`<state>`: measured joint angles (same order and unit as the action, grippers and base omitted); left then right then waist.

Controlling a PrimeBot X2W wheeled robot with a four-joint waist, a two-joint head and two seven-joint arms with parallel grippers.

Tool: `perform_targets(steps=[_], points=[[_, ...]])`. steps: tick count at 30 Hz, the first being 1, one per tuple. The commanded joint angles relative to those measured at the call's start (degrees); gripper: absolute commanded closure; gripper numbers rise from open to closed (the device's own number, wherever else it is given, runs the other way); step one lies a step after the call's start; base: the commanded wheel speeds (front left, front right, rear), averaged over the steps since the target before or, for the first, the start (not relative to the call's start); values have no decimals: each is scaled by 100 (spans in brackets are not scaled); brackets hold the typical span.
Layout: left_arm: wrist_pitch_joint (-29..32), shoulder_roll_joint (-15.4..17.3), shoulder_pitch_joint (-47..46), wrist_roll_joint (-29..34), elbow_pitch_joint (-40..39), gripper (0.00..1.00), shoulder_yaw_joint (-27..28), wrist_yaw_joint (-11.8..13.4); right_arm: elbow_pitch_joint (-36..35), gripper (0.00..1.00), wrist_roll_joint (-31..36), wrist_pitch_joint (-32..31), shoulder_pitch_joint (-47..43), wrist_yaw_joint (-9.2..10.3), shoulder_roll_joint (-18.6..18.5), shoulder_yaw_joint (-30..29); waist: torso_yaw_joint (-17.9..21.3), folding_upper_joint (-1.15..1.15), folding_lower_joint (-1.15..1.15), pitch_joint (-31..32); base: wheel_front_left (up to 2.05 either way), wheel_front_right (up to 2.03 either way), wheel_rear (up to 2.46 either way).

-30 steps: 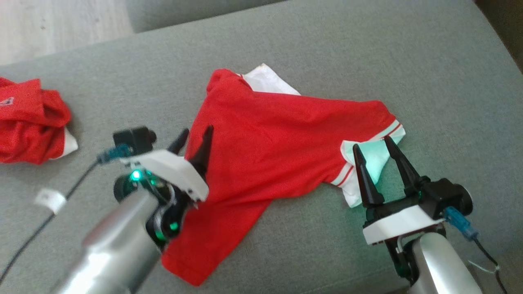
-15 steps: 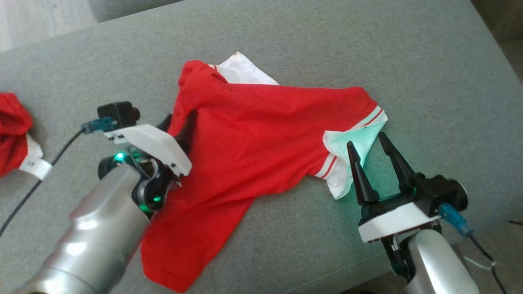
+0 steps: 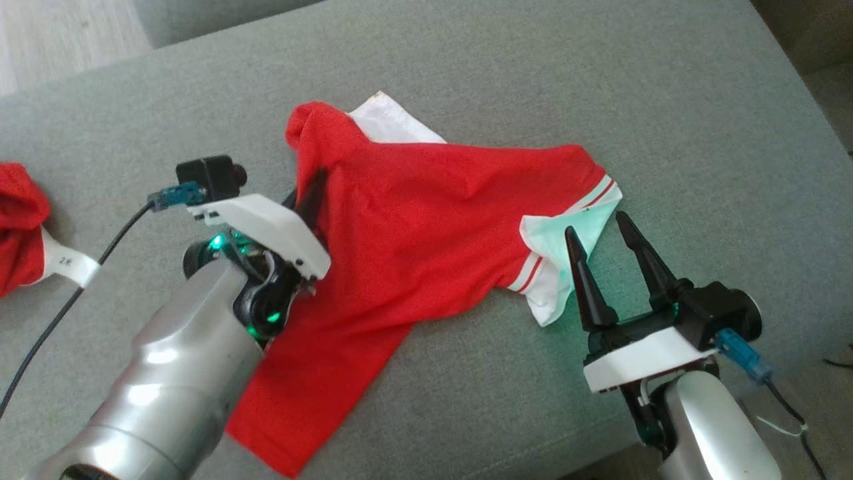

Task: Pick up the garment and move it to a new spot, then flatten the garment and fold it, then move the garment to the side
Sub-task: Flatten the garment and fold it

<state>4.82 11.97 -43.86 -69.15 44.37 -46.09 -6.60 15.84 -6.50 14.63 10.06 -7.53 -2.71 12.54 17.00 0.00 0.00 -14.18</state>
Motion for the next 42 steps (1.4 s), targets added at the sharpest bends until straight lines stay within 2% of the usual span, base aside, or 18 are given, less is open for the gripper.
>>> perform_targets(steps=[1, 5, 10, 11, 17, 18, 23, 26, 30, 34, 38, 42], points=[[-165, 117, -382, 35, -254, 100, 195, -42, -149, 0, -31, 37, 142, 4, -17, 115, -5, 0, 0, 48, 0, 0, 0], [-489, 222, -425, 57, -914, 100, 287, -66, -125, 0, -61, 37, 77, 4, -17, 75, -4, 0, 0, 243, 0, 0, 0], [-447, 546, -69, -17, -2345, 100, 308, 22, -86, 0, -118, 37, -87, 4, -17, 4, 5, 0, 0, 536, 0, 0, 0], [-362, 727, 153, -37, -3024, 100, 292, 184, -79, 0, -145, 37, -145, 4, -17, -20, 28, 0, 0, 649, 0, 0, 0], [-169, 1305, 745, -72, -4932, 100, 371, 897, -91, 0, -245, 37, -238, 4, -17, -78, 188, 0, 0, 907, 0, 0, 0], [-169, 1305, 745, -72, -4932, 100, 371, 897, -91, 0, -245, 37, -238, 4, -17, -78, 188, 0, 0, 907, 0, 0, 0], [10, 1699, 1204, -81, -6099, 100, 322, 1340, -104, 0, -340, 37, -278, 4, -17, -84, 383, 0, 0, 1002, 0, 0, 0], [70, 1864, 1381, -24, -6552, 100, 263, 1493, -122, 0, -369, 37, -314, 4, -17, -97, 479, 0, 0, 1001, 0, 0, 0], [135, 2008, 1475, -3, -6795, 100, 262, 1625, -151, 0, -413, 37, -355, 4, -17, -123, 570, 0, 0, 985, 0, 0, 0], [219, 2174, 1350, -19, -6614, 100, 421, 1702, -172, 0, -431, 37, -347, 4, -17, -130, 631, 0, 0, 950, 0, 0, 0], [402, 2400, 1120, -21, -6048, 100, 562, 1705, -204, 0, -456, 37, -297, 4, -17, -147, 664, 0, 0, 862, 0, 0, 0], [628, 2611, 837, 5, -5131, 100, 634, 1637, -224, 0, -471, 37, -257, 4, -17, -137, 673, 0, 0, 759, 0, 0, 0]])
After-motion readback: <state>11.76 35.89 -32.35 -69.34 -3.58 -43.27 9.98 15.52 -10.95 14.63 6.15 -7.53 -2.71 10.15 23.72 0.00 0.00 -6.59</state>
